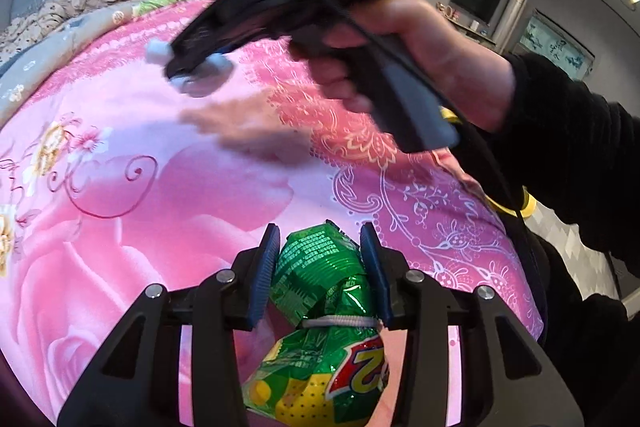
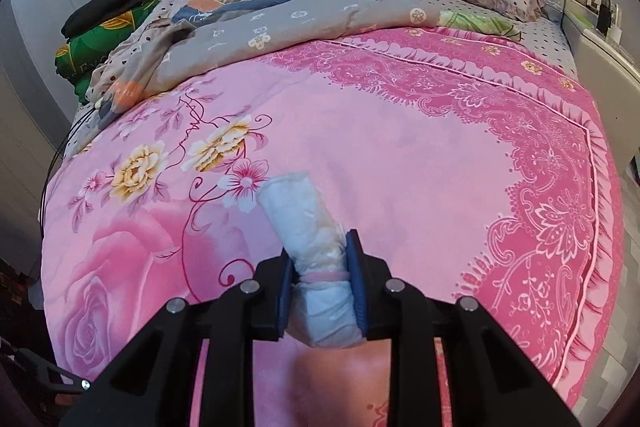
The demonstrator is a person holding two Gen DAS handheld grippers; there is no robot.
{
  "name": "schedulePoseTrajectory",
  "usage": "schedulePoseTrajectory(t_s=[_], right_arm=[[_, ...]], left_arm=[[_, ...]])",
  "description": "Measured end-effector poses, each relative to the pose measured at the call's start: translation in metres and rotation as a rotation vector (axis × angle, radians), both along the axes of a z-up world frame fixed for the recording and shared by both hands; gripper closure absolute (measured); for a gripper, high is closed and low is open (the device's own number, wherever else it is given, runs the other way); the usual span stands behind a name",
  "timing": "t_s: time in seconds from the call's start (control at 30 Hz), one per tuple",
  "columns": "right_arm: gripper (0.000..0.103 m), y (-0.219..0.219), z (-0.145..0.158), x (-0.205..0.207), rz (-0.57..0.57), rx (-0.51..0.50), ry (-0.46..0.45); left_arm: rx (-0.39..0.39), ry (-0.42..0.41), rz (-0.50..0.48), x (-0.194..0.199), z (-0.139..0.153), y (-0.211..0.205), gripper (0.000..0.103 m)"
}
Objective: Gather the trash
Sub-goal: 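Carry the snack wrapper and white tissue over the yellow-rimmed bin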
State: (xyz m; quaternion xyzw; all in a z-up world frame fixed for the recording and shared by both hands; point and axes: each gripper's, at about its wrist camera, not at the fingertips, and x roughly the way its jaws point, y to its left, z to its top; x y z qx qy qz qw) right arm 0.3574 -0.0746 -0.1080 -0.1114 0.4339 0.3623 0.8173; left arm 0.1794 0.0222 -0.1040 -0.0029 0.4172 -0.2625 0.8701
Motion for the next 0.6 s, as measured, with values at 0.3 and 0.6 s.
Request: schedulePoseTrajectory(t_s=[0.3, 0.6], right_arm=[[0.080, -0.050, 0.057, -0.046, -0.069, 0.053, -0.068], [0.080, -0.109, 0.100, -0.102, -0.154, 0.129, -0.123]], left_arm=[[0.023, -0.089, 0.140, -0.018, 0.041, 0.008, 0.064], [0.041, -0.207, 0.282, -0.053, 0.102, -0.006, 0.064]])
